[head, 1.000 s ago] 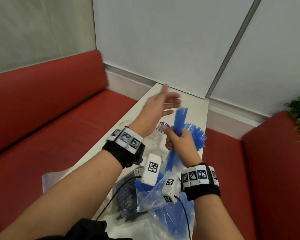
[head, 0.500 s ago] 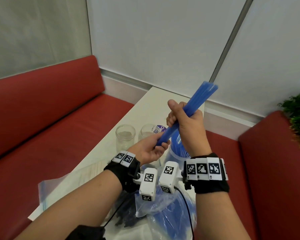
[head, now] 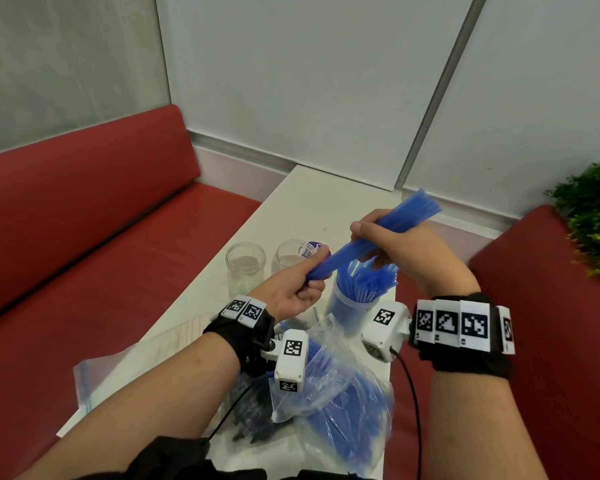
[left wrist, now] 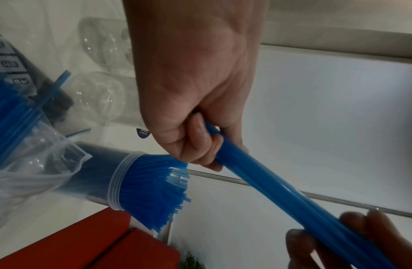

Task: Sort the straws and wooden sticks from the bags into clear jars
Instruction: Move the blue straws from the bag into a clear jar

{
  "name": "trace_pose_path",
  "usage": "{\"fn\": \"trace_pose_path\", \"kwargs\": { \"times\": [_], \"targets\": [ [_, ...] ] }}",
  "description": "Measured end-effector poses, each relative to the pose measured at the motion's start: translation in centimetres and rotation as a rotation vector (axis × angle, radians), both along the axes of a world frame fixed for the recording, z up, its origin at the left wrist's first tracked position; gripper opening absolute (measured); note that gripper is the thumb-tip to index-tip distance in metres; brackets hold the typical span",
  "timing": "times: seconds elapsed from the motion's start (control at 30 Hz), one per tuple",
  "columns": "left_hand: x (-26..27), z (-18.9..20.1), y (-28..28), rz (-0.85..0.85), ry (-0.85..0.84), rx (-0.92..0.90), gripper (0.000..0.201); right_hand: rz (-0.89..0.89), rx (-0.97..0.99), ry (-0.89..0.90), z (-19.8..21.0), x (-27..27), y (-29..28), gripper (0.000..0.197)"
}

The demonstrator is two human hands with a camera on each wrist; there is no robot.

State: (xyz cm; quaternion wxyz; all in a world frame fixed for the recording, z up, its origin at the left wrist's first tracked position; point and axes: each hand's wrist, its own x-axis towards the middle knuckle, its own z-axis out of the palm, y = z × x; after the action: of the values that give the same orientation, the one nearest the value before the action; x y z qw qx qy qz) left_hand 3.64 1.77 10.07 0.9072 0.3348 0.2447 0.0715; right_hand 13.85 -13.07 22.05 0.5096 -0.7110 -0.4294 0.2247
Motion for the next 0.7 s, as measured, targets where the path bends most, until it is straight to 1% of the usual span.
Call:
{"fn": "trace_pose_path", "kwargs": {
  "times": [0.07,0.13,0.17,0.27,0.33,0.4,0.47,0.5,0.53,0.6,0.7],
  "targets": [
    [0.1,-0.1,-0.2,-0.029,-0.009,-0.009,0.036,0.006,-0.003,0.062,-0.1,0.0,-0.2,0.021],
    [0.3,-0.3,-0.3,-0.014,0.017,0.016,0.039,0.023,0.003,0.097,-0.1,-0.2,-0.4,0.023],
    [0.4,-0.3,-0.2,0.008,0.044,0.040,0.036,0.031,0.007,0.096,0.0,-0.3,-0.4,0.022],
    [0.6,-0.4,0.2,0.063,0.104,0.047,0.018,0.005,0.042,0.054,0.4,-0.5,-0.7,0.019],
    [0.4,-0.4,0.7,0.084,0.128,0.038,0.011,-0.087,0.132,0.000,1.3,-0.4,-0.8,0.022],
    [0.2,-0.5,0.8,0.086,0.146,0.038,0.012,-0.204,0.273,-0.111,2.2,-0.4,-0.7,0.022],
    [0.2,-0.5,0.7,0.065,0.135,0.032,0.014,-0.280,0.384,-0.252,2.6,-0.7,-0.3,0.018],
    [0.3,-0.5,0.5,0.053,0.124,0.029,0.015,-0.302,0.407,-0.305,2.5,-1.1,0.0,0.014],
    [0.4,-0.5,0.4,0.045,0.114,0.027,0.015,-0.316,0.404,-0.343,2.4,-1.5,0.3,0.011],
    [0.3,-0.7,0.4,0.036,0.111,0.025,0.017,-0.302,0.324,-0.363,2.1,-1.6,0.5,0.016],
    [-0.3,-1.5,0.7,0.047,0.145,0.033,0.021,-0.167,0.064,-0.286,2.5,-0.5,-0.6,0.023]
  ]
}}
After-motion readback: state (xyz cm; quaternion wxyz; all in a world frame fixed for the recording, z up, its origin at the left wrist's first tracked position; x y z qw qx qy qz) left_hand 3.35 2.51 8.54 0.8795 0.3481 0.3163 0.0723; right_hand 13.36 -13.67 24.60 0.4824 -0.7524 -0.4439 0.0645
